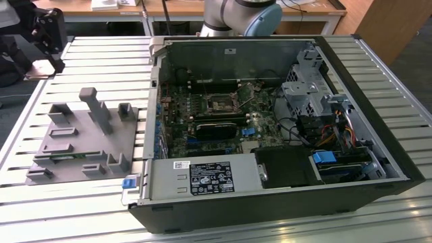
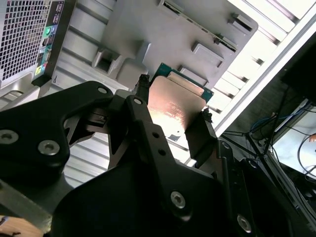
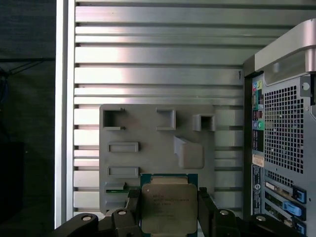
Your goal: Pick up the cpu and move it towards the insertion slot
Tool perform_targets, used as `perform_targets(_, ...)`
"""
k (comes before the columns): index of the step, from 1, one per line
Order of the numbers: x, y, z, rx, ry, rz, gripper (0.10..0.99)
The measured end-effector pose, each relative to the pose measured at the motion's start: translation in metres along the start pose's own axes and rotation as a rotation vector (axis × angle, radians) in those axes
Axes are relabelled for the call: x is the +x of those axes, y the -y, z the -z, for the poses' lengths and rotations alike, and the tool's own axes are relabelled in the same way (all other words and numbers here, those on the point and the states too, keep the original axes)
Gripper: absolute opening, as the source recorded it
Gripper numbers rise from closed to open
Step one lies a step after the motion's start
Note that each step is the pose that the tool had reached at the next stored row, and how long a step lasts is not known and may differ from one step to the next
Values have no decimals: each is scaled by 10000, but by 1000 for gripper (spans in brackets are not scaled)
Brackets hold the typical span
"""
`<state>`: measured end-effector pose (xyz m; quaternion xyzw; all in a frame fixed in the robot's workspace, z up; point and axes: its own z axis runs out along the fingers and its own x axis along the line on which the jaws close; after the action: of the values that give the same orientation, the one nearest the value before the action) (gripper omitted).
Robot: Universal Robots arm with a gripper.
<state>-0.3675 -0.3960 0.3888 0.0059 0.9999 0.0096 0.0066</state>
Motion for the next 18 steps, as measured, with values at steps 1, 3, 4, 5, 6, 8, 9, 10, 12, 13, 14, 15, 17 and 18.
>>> perform_targets(1,-9,0,0,0,-1,0,541)
perform_targets(3,-29,0,0,0,-1,0,541)
perform_targets(4,-38,-1,-1,0,0,0,541)
perform_targets(5,-47,0,-1,0,0,1,541)
perform_targets(6,-57,-1,-1,0,0,0,541)
perform_targets(8,-77,-1,-1,0,0,1,541)
perform_targets(9,-86,-1,-1,0,0,0,541)
perform_targets(10,-96,-1,-1,0,0,0,541)
perform_targets(12,-117,-1,-2,0,0,0,541)
perform_targets(13,-127,-2,-2,0,0,0,541)
perform_targets(14,-137,-2,-2,0,0,0,541)
perform_targets(15,-148,-2,-2,0,0,0,541)
perform_targets(17,-169,-2,-2,0,0,0,541)
perform_targets(18,-180,-2,-2,0,0,0,541)
